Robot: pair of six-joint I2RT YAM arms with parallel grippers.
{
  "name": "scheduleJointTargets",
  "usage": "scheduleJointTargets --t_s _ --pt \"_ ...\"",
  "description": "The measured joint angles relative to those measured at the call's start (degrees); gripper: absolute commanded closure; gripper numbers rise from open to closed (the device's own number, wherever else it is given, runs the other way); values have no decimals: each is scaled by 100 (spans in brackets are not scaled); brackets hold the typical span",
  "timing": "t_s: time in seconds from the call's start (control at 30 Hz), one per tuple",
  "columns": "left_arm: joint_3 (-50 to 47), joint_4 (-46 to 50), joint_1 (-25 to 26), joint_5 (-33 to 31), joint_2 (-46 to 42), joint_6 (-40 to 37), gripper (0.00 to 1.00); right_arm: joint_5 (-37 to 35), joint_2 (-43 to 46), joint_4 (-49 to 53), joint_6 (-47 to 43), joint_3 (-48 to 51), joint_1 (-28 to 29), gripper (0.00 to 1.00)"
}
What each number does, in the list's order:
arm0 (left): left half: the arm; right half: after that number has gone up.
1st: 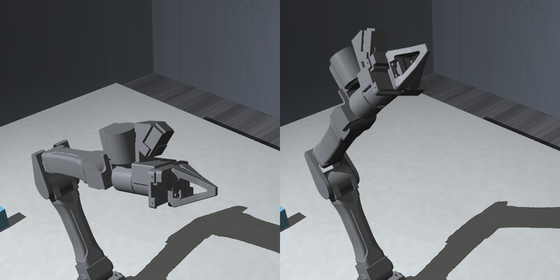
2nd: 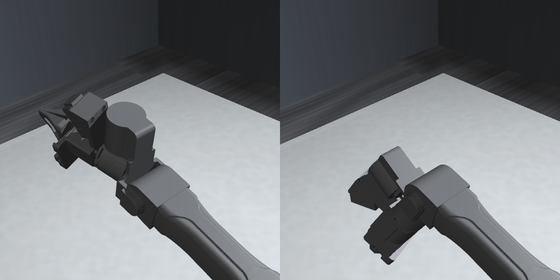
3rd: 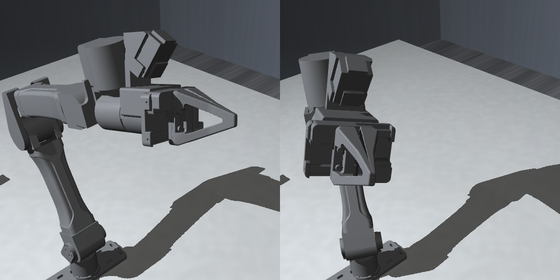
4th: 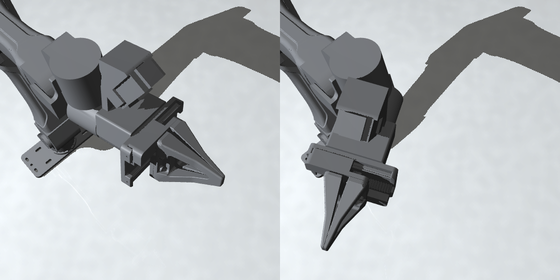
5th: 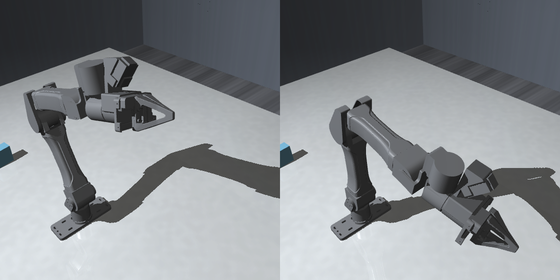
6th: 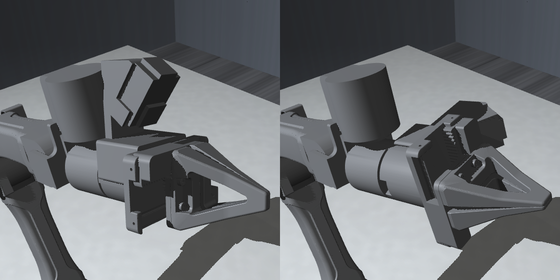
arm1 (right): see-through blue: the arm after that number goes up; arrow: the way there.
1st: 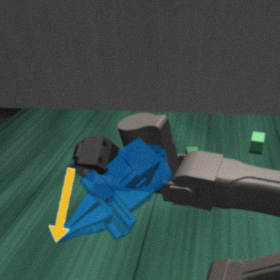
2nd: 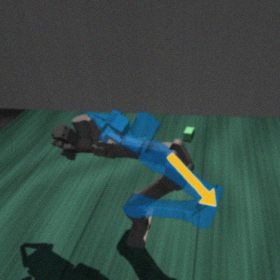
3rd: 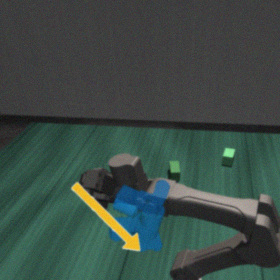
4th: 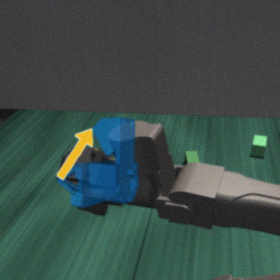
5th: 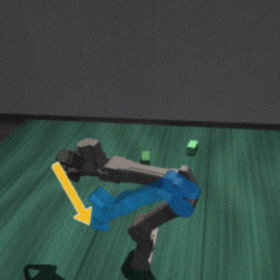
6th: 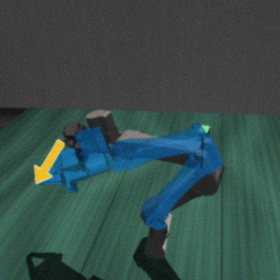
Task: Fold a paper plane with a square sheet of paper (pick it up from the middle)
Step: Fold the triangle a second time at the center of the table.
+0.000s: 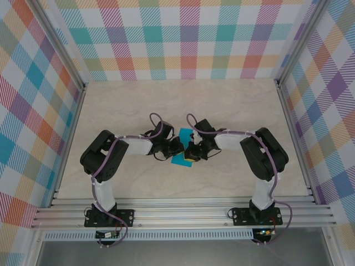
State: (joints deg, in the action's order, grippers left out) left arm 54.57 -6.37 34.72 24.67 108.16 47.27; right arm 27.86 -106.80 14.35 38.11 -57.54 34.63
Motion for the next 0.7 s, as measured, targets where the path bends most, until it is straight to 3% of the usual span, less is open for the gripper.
scheduleJointTargets --t_s 0.7 --pt "0 4 0 -2 0 -39 100 28 302 164 -221 37 0 92"
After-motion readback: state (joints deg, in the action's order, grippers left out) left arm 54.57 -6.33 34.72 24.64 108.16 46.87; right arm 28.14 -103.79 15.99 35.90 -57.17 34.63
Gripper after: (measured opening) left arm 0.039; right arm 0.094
